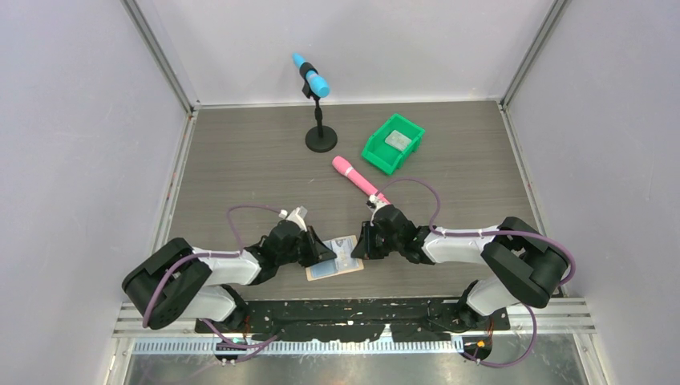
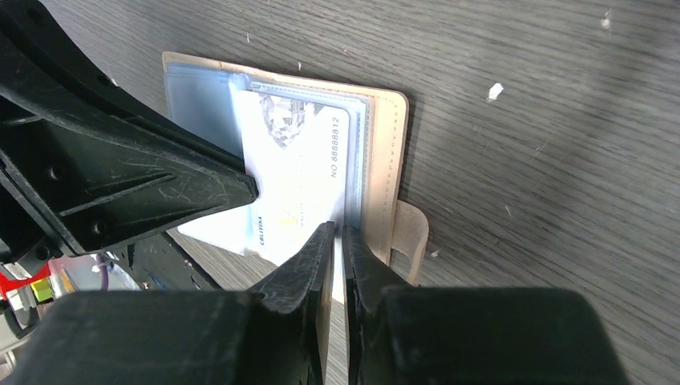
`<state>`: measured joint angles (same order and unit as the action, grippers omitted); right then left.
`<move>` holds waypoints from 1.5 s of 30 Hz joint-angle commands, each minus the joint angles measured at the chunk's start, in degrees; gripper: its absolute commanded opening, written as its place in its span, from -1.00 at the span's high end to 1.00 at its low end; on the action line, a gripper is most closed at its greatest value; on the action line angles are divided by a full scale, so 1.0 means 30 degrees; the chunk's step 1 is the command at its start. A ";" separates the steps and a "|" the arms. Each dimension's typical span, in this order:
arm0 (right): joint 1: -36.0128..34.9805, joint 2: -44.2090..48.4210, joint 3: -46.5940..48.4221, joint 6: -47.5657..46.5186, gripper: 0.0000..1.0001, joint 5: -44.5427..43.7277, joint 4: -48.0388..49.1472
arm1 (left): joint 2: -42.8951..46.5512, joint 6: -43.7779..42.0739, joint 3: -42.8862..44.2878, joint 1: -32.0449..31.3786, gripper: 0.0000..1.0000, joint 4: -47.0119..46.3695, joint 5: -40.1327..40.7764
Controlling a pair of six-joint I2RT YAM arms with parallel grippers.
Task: Take the credit cards out of the card holder
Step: Remove the credit card from the card holder.
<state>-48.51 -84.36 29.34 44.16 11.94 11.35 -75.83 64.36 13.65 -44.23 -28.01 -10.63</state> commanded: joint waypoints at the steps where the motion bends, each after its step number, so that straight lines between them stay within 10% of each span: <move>1: -0.0119 0.0131 -0.0385 0.0199 0.68 0.0012 0.0051 | 0.0691 0.0389 0.0153 -0.0258 1.00 -0.1530 -0.0793; 45: 0.1584 0.2394 0.2561 -0.3482 0.60 -0.0216 -0.5026 | 0.8715 -0.2326 -0.0902 0.1613 1.00 0.6988 0.0304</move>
<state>-44.34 -81.23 32.12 39.66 11.16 0.97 -52.62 60.23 10.63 -40.01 -10.66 -10.02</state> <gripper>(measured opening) 0.188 0.009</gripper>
